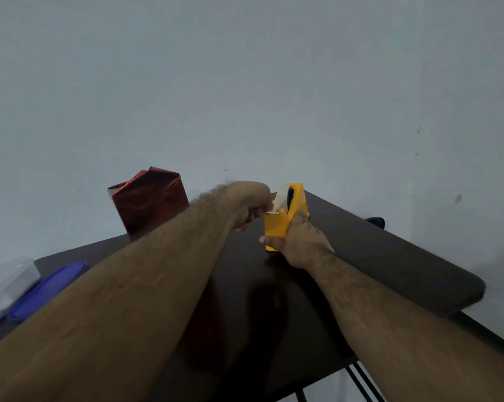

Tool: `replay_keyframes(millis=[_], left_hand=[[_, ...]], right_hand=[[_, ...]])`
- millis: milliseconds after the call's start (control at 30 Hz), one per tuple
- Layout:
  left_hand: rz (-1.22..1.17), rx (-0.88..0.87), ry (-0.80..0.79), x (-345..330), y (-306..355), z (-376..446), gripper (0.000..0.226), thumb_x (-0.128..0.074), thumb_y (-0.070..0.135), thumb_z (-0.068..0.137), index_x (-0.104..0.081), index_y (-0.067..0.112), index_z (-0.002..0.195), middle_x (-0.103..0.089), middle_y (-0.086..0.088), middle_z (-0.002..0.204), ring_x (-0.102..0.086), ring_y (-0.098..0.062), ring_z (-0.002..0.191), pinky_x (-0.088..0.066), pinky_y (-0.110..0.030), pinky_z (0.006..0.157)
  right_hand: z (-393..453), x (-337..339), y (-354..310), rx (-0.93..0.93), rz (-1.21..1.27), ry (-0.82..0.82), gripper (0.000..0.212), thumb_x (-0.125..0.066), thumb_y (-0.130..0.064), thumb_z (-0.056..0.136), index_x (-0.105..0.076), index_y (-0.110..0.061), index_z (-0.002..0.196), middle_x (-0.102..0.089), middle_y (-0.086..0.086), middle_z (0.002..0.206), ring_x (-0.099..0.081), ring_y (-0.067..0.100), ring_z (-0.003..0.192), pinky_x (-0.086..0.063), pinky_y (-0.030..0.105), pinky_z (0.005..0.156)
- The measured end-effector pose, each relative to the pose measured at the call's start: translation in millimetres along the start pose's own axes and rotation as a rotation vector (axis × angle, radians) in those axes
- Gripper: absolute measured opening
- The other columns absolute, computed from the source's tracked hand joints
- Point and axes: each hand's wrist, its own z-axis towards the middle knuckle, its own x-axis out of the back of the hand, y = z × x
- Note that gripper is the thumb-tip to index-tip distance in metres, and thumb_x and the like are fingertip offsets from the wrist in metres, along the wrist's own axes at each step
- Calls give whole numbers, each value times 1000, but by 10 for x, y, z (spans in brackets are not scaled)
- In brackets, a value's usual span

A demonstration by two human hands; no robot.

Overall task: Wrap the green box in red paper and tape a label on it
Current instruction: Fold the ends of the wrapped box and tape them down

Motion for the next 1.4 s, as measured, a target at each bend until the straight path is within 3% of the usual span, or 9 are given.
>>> replay_keyframes(millis=[467, 600, 633, 700, 833, 1033, 1133, 1233, 1400], left_hand=[[-24, -17, 36, -94, -169, -70, 24, -58, 6, 91, -48, 17, 72, -38, -1, 62, -25, -14, 51, -23, -25, 50], [130, -36, 5, -132, -292, -159, 6, -64, 6, 97, -68, 6, 93, -61, -17, 84, -58, -23, 70, -47, -27, 64], [164, -52, 12, -143, -356, -135, 6, -68, 6, 95, -69, 6, 89, -60, -16, 82, -56, -22, 69, -45, -27, 61], [1, -132, 74, -67, -507, -100, 13, -75, 7, 88, -71, 7, 76, -57, -8, 72, -46, -19, 64, -36, -26, 53], [-399, -368, 1, 158, -535, -328, 6, -75, 13, 94, -72, 12, 89, -65, -9, 87, -57, -17, 74, -48, -29, 61], [-573, -573, -64, 824, -616, -1095, 14, -64, 9, 103, -71, 10, 91, -76, -9, 97, -70, -16, 86, -58, -31, 81], [-520, -645, -42, 1317, -710, -1363, 11, -61, 6, 104, -70, 7, 98, -75, -11, 102, -70, -17, 90, -58, -31, 84], [-297, -737, 31, 1865, -834, -1510, 7, -64, 2, 101, -70, 4, 104, -74, -10, 105, -70, -18, 96, -60, -30, 85], [159, -719, 214, 2545, -1062, -1443, 11, -63, 4, 102, -72, 8, 106, -77, -9, 107, -71, -16, 96, -58, -37, 87]], right_hand=[[18, 12, 16, -22, 11, -8, 133, -72, -83, 72, -15, 0, 158, -45, 18, 159, -48, 36, 142, -41, 48, 116], [7, 28, 44, -9, -11, -4, 134, -73, -84, 71, -14, -2, 159, -47, 17, 157, -51, 37, 139, -42, 49, 115], [12, 35, 65, -11, -13, -3, 135, -72, -86, 70, -15, -2, 159, -47, 18, 157, -52, 37, 138, -43, 49, 114], [23, 31, 63, -9, -28, 3, 136, -70, -89, 66, -19, -3, 158, -50, 17, 154, -55, 37, 135, -45, 48, 111], [27, 18, 78, 3, -57, 53, 136, -67, -95, 59, -28, -5, 153, -52, 15, 150, -58, 36, 129, -50, 49, 105], [-114, 60, -13, 115, -277, 196, 141, -66, -90, 70, -1, -8, 165, -17, 14, 172, -29, 35, 154, -35, 55, 119], [-245, 79, -140, 338, -378, 371, 125, -66, -79, 79, -12, -8, 166, -26, 12, 171, -28, 32, 155, -25, 58, 125], [-376, 22, -520, 607, -135, 584, 104, -68, -65, 78, -37, -5, 158, -47, 12, 159, -43, 31, 147, -28, 59, 123], [-555, -10, -1654, 671, 239, 433, 114, -74, -84, 68, -38, -20, 156, -44, -2, 154, -40, 17, 141, -41, 35, 113]])
